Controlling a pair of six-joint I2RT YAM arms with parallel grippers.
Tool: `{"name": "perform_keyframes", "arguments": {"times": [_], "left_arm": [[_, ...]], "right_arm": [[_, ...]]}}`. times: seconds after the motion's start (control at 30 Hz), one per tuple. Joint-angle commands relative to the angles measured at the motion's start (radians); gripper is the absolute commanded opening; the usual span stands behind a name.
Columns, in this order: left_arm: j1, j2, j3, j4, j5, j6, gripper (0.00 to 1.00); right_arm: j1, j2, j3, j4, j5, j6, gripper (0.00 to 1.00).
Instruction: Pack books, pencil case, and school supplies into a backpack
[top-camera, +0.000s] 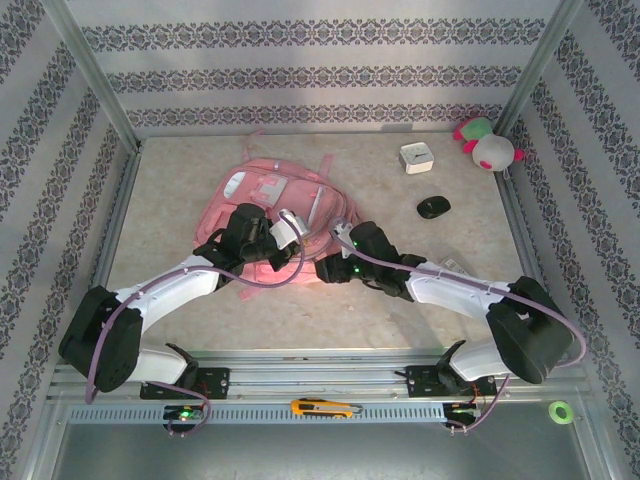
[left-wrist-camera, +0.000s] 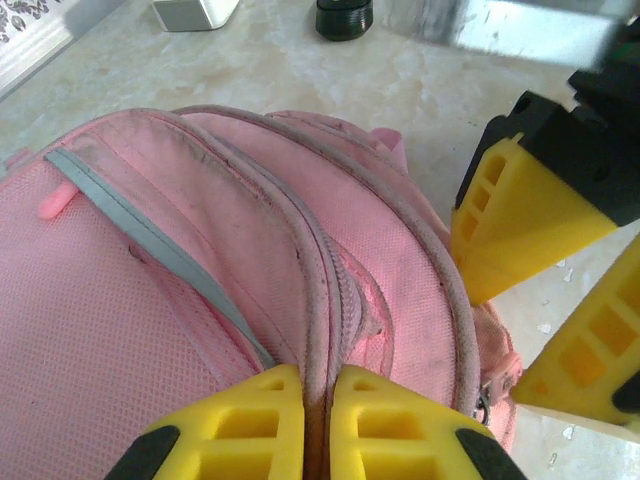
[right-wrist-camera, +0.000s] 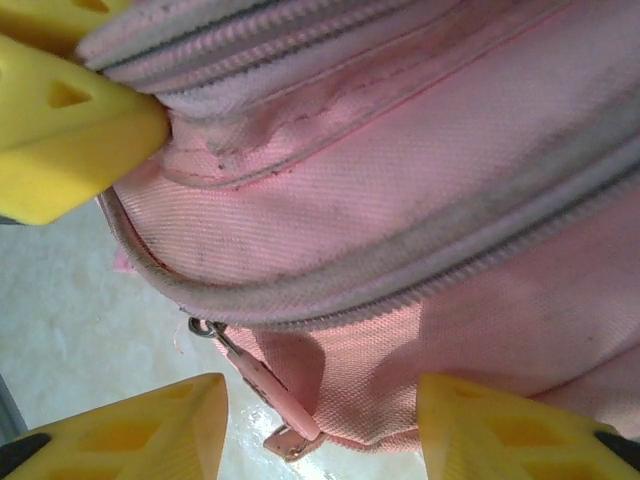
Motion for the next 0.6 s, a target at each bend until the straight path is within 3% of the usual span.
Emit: {"name": "perform_keyframes", "arguments": {"times": [0.0, 0.23, 0.57], "left_arm": [[0.009, -0.021, 0.018, 0.102, 0.085, -0.074, 0.0], [0.019, -0.008, 0.026, 0.132, 0.103, -0.107, 0.0], [0.04, -0.026, 0.037, 0.059, 0.085, -0.074, 0.0]], "right_arm": [[-0.003, 0.027, 0.037, 0.016, -0.089, -0.048, 0.49], [0.009, 0.08, 0.07, 0.015, -0.124, -0.055, 0.43], [-0.026, 0.037, 0.061, -0.079, 0.061, 0.003, 0.08]]}}
